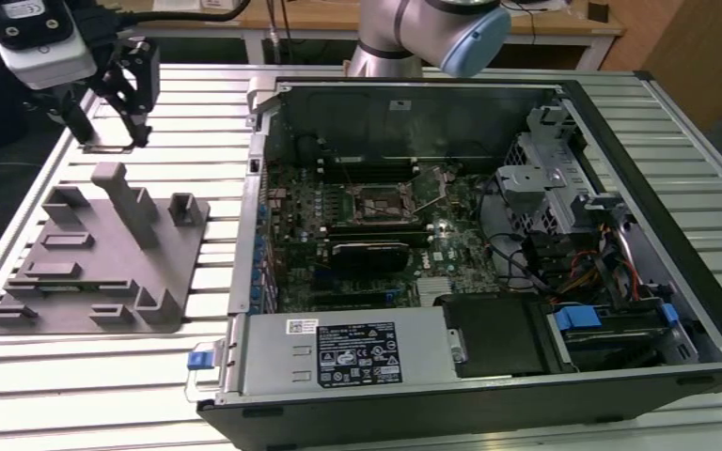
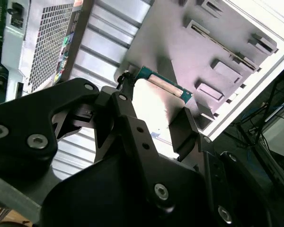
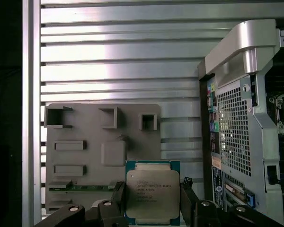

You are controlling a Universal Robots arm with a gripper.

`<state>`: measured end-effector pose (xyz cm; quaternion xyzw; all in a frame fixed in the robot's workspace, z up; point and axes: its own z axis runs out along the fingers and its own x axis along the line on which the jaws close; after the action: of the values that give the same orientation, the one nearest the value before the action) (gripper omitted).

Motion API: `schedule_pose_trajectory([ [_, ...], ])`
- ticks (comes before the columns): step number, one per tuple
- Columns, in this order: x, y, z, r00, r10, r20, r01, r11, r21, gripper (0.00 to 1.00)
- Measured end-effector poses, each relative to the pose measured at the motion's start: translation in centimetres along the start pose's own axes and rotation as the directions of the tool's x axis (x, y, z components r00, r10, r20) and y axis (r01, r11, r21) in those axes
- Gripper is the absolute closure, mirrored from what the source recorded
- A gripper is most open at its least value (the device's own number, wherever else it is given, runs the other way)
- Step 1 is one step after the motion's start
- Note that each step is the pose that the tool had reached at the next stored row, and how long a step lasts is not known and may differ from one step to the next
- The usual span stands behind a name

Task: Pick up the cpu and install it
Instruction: 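Pick up the cpu and move it towards the insertion slot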

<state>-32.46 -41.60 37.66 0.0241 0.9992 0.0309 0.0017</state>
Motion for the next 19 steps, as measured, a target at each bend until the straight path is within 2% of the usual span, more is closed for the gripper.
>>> schedule_pose_trajectory([
  [19, -5.61, 0.27, 0.02, 1.0, 0.0, -0.0003, 0.0, 1.0, 0.0001, 0.46],
])
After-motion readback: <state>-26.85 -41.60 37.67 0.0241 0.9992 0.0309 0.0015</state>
